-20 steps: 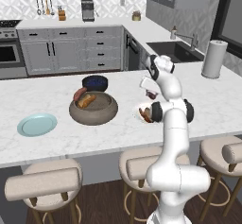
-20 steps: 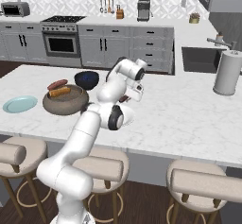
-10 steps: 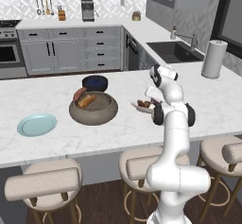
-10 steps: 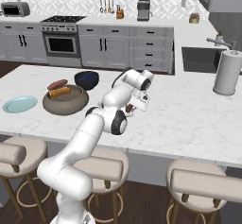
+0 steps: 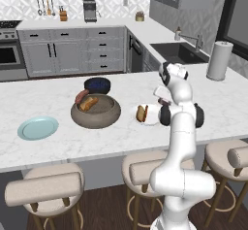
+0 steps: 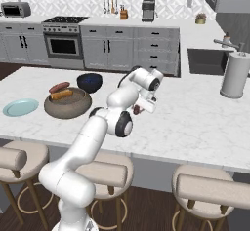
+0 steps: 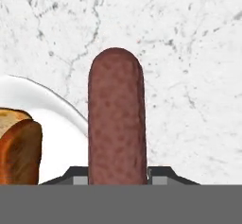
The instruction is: Place one bun and one sausage from the bowl on each plate.
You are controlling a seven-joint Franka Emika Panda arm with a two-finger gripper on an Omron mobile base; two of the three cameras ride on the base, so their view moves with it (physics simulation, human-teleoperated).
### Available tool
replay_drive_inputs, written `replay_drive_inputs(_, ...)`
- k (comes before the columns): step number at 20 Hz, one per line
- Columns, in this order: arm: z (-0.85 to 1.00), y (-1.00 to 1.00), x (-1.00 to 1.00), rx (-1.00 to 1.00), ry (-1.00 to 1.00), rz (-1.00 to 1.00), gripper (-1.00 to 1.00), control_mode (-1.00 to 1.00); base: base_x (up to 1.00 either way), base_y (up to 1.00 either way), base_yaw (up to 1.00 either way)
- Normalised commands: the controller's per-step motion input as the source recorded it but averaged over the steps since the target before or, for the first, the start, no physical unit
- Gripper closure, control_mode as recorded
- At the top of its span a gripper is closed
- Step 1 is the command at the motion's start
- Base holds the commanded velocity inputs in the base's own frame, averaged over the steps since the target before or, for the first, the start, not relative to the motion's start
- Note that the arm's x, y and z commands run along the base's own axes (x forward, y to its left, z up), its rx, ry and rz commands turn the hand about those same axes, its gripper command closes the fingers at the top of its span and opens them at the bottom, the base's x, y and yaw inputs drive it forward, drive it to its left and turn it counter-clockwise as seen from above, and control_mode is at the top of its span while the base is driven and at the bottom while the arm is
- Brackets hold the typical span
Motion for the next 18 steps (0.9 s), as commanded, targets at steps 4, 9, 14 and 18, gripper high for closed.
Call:
replay_drive_inputs(4, 0.00, 0.47, -0.79, -0.11, -0.21, -0.14, 1.00, -1.00, 0.00, 0.00, 0.00)
replay_drive_inputs(9, -0.06, 0.53, -0.95, -0.19, -0.25, -0.27, 1.00, -1.00, 0.00, 0.00, 0.00)
replay_drive_inputs(14, 0.07, 0.28, -0.87, -0.20, -0.45, -0.19, 1.00, -1.00, 0.00, 0.00, 0.00)
replay_drive_inputs(18, 0.00, 0.52, -0.65, -0.35, -0.50, -0.22, 1.00, -1.00, 0.00, 0.00, 0.00)
